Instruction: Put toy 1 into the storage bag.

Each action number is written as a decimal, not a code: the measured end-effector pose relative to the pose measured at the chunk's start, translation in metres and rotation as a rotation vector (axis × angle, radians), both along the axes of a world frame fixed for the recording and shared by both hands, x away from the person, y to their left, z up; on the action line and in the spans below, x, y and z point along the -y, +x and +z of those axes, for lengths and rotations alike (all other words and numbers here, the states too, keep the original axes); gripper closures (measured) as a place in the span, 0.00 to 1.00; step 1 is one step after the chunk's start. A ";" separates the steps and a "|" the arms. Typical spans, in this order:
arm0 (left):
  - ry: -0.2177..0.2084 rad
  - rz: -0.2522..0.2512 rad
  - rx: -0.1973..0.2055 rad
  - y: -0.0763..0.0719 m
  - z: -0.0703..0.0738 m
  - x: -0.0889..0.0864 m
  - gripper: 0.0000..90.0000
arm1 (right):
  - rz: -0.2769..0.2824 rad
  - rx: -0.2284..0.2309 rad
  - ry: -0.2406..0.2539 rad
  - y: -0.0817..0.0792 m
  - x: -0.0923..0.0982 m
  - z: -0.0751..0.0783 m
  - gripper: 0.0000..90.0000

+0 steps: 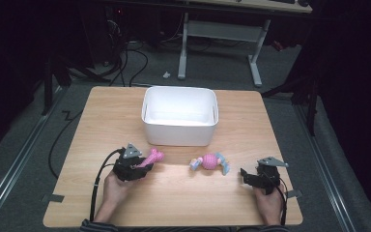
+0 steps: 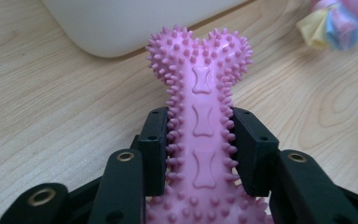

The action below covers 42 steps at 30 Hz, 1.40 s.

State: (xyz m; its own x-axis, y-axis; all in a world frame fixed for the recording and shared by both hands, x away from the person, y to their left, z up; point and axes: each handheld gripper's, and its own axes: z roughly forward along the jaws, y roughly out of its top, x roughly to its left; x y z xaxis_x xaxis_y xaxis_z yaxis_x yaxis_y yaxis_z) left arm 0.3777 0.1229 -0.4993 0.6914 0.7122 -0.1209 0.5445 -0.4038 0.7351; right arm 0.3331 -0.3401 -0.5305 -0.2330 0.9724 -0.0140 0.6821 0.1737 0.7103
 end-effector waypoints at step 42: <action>-0.080 -0.123 0.040 0.000 0.081 0.010 0.67 | 0.011 0.001 0.000 0.002 -0.001 0.000 0.22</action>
